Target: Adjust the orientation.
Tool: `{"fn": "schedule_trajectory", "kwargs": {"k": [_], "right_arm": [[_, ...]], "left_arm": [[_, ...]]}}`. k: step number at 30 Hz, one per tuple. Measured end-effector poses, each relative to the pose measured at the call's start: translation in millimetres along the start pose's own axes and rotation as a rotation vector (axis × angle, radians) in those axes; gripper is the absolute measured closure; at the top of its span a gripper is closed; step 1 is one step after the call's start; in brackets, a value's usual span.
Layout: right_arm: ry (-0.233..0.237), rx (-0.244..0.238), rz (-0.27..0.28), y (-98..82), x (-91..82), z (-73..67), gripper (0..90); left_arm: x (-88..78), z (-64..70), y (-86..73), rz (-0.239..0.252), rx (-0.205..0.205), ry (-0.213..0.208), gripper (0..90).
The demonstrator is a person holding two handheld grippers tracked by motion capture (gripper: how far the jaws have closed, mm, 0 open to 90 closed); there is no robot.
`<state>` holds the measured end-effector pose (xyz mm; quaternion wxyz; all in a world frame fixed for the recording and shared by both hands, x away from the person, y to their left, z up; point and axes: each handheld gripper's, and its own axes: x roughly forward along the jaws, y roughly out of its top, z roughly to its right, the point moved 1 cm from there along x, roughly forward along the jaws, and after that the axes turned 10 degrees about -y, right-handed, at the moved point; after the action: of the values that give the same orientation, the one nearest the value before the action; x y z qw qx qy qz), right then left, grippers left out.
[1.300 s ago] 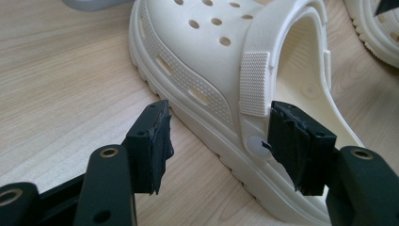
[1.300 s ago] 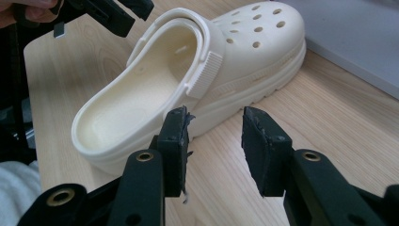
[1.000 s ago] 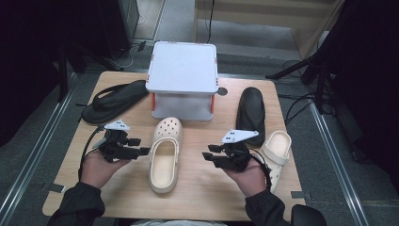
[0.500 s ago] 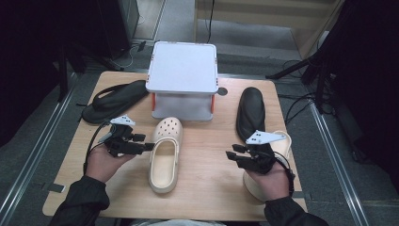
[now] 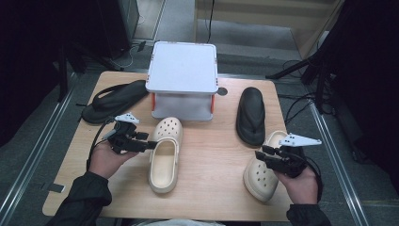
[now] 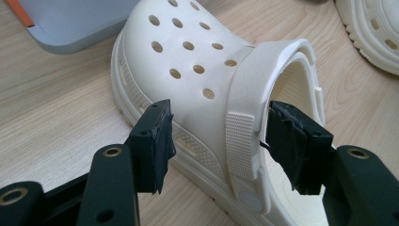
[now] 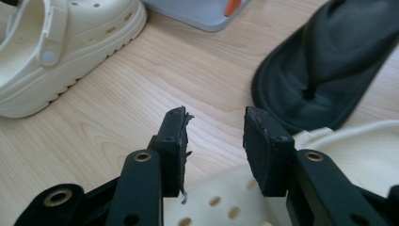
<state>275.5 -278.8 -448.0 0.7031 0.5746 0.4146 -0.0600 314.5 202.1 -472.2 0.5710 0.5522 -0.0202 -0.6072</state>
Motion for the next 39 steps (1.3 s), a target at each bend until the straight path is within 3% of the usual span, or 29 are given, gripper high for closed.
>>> {"fn": "schedule_trajectory", "kwargs": {"k": [10,19,25,29,32,35,39], "right_arm": [[-0.041,0.023,0.013,-7.0,-7.9,26.3,58.1],[-0.084,0.012,-0.016,-11.3,-6.0,36.9,57.6],[-0.047,-0.001,-0.052,-15.7,9.0,39.7,54.8],[-0.027,-0.036,-0.097,-17.6,19.6,35.6,56.7],[-0.037,-0.036,-0.096,-17.6,21.7,34.7,58.8],[-0.014,-0.013,-0.079,-19.4,22.7,38.2,59.7],[-0.011,-0.034,-0.073,-19.7,23.5,38.8,59.6]], "left_arm": [[-1.6,-0.7,-2.7,0.0,-0.001,-0.004,42.0],[-1.6,-1.2,-4.3,-0.005,-0.005,-0.003,42.1],[-0.9,-0.5,-4.6,-0.009,0.003,-0.002,42.1],[-1.1,-0.2,-4.6,-0.003,0.002,-0.001,42.0],[-1.6,-0.7,-5.0,-0.004,0.003,0.001,42.1],[-1.6,-0.5,-5.5,-0.005,0.004,0.001,42.1],[-2.2,-0.2,-5.0,-0.002,0.007,-0.001,42.1]]}}
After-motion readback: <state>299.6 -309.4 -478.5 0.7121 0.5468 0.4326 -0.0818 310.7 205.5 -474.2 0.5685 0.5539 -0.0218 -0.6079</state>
